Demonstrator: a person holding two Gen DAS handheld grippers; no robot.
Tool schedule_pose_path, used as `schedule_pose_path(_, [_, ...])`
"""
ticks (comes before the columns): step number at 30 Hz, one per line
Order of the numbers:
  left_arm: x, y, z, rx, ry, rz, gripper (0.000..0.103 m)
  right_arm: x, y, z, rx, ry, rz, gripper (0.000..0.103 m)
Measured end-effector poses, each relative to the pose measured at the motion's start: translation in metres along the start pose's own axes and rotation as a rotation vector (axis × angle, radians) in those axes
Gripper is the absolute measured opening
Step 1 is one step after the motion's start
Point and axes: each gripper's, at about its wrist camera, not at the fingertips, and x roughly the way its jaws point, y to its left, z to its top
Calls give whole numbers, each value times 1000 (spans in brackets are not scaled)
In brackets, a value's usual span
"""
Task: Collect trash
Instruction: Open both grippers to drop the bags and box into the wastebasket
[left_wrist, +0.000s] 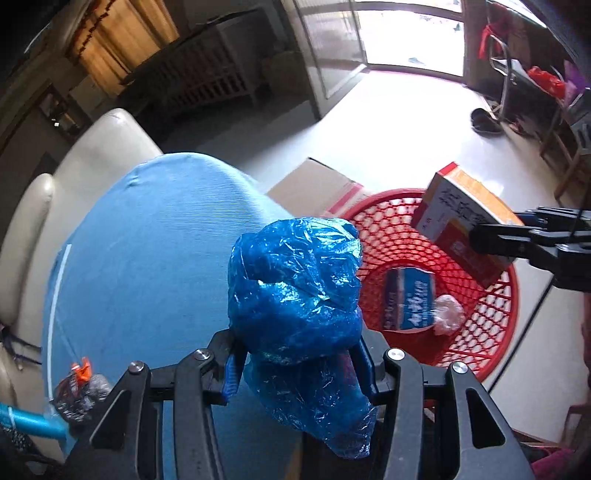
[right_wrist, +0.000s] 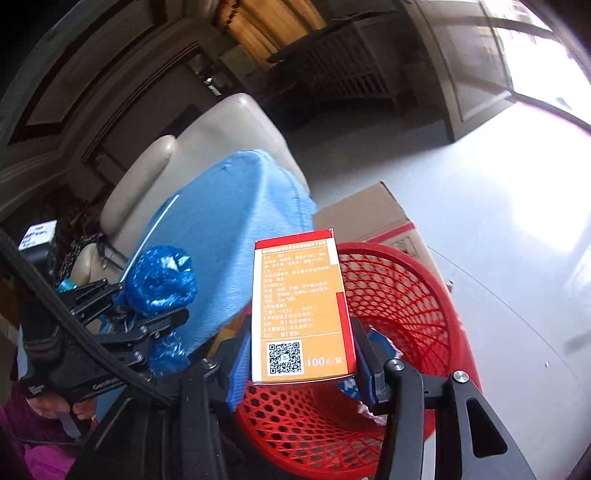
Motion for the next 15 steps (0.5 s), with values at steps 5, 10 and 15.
schedule_pose_path(5, [6, -10, 1, 7, 12, -80, 54, 2, -18, -2, 53, 27, -27, 52])
schedule_pose_path(10, [10, -11, -1, 1, 19, -135, 61, 9, -32, -3, 119, 71, -32, 53])
schedule_pose_path(15, [5, -9, -2, -9, -8, -167, 63, 14, -31, -3, 144, 89, -19, 57])
